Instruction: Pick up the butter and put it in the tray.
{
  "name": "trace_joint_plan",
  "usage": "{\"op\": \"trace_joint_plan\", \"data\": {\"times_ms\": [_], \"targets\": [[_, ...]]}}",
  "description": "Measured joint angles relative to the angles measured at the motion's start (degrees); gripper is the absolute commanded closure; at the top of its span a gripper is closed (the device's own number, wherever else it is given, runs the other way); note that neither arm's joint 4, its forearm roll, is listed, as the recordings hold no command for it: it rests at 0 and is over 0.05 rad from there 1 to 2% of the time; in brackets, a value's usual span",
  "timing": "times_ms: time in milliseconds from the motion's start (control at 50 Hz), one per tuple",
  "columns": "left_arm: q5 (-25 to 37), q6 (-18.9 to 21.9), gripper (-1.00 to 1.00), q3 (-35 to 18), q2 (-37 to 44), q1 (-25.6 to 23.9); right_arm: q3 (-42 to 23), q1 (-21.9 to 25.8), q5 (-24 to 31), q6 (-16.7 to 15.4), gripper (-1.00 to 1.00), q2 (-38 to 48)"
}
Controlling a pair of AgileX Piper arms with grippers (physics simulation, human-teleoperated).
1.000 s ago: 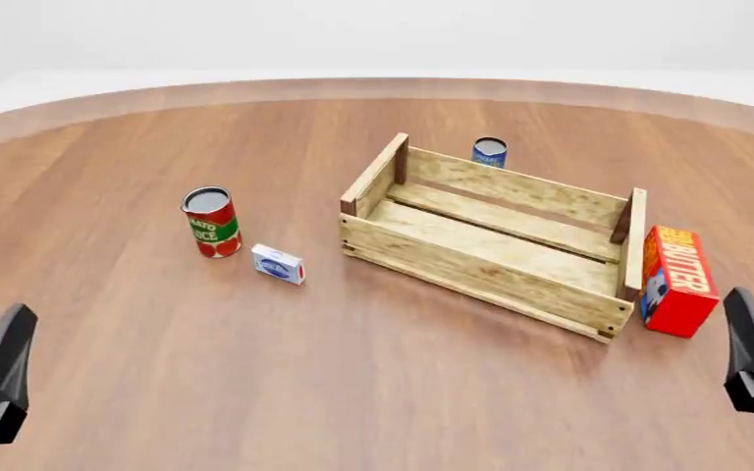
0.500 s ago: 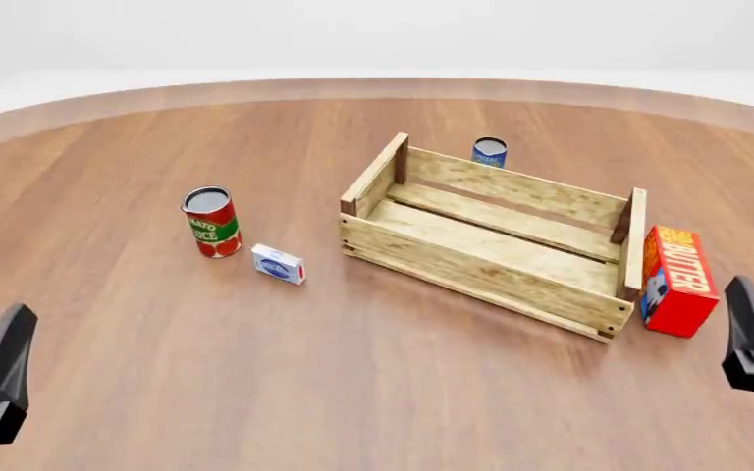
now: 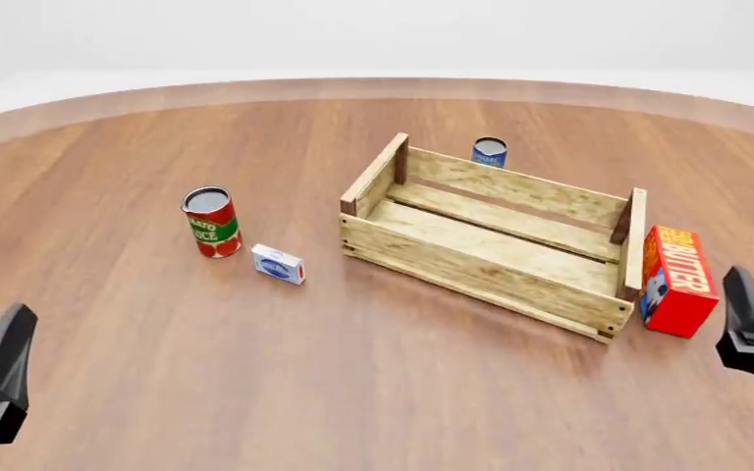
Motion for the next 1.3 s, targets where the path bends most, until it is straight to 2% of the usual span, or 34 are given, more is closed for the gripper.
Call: {"op": "trace_joint_plan", "data": {"times_ms": [420, 1080, 1300], "targets": [[0.00, 0.00, -1.00, 0.00, 0.00, 0.00, 0.00, -1.28, -11.66, 0.36, -1.00, 13.23], [0.00, 0.00, -1.00, 0.00, 0.00, 0.00, 0.01, -2.57, -35.15, 2.13, -1.00, 39.78], [0.00, 0.00, -1.00, 0.00, 0.00, 0.00, 0.01, -3.00, -39.83, 2.99, -1.00, 45.04]]}}
